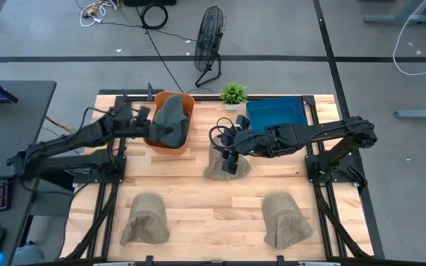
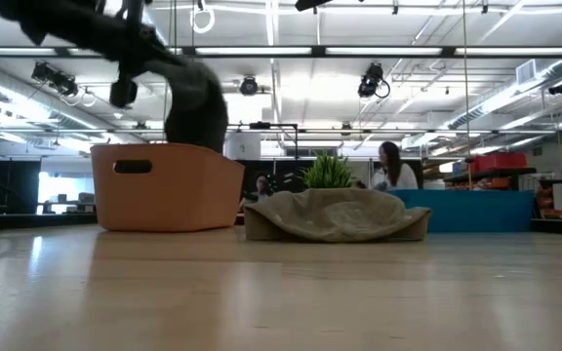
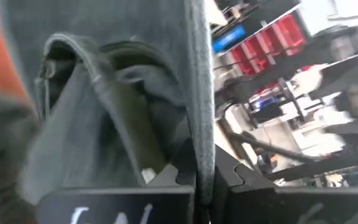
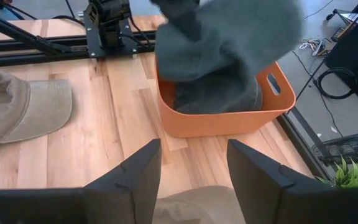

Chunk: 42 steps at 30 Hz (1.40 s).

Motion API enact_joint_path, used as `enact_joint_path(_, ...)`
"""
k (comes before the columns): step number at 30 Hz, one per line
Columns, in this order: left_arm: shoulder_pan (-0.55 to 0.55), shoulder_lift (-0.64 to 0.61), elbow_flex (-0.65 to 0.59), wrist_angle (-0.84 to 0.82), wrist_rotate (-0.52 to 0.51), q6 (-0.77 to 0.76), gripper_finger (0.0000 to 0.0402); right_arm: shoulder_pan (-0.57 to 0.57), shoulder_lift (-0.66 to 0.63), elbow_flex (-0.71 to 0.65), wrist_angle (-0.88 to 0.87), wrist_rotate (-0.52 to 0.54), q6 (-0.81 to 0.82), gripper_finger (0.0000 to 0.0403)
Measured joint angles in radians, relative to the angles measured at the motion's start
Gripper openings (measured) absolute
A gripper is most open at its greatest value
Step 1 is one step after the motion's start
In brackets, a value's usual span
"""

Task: Pick & Place hat
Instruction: Put the black cap into the orange bin

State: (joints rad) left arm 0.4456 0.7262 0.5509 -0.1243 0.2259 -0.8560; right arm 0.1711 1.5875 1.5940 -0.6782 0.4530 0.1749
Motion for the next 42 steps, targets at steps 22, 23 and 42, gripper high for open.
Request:
enact_joint_path(22,0.095,-0.020,-0.174,-0.009,0.010,0.006,0.0054,0.000,0.000,0.000,-0.004,-0.002,0.000,0.0187)
enact_joint_path(23,0.095,-0.020,-0.175,-0.009,0.012,0.004,0.0060,0.000,0.000,0.000,-0.004,-0.010,0.000,0.0187)
enact_joint_path(42,0.109,-0.020,0.032,-0.410,-0.053,0.159,0.0171,0.000,0.001,0.000,-0.003,-0.062,0.027,0.0187)
